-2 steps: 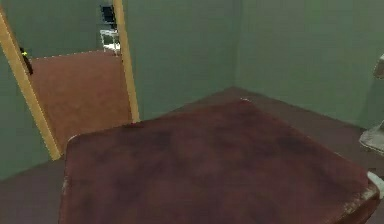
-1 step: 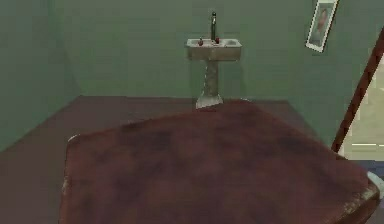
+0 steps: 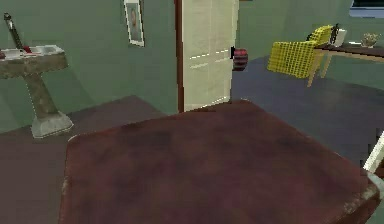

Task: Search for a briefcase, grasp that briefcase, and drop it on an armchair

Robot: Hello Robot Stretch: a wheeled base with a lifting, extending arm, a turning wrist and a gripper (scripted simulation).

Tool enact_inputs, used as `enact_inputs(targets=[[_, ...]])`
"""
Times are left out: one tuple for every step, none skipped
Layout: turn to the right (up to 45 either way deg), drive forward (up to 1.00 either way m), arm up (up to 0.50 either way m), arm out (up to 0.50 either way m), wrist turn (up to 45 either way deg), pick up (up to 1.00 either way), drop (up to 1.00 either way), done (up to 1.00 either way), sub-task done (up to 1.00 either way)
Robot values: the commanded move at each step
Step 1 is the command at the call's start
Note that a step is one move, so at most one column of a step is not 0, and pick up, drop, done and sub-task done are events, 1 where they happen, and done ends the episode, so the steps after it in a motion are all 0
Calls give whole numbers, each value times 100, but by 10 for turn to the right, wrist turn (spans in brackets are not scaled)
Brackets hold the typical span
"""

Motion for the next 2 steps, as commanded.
enact_inputs(targets=[[210,0,0,0,0,0,0,0,0],[0,5,0,0,0,0,0,0,0]])
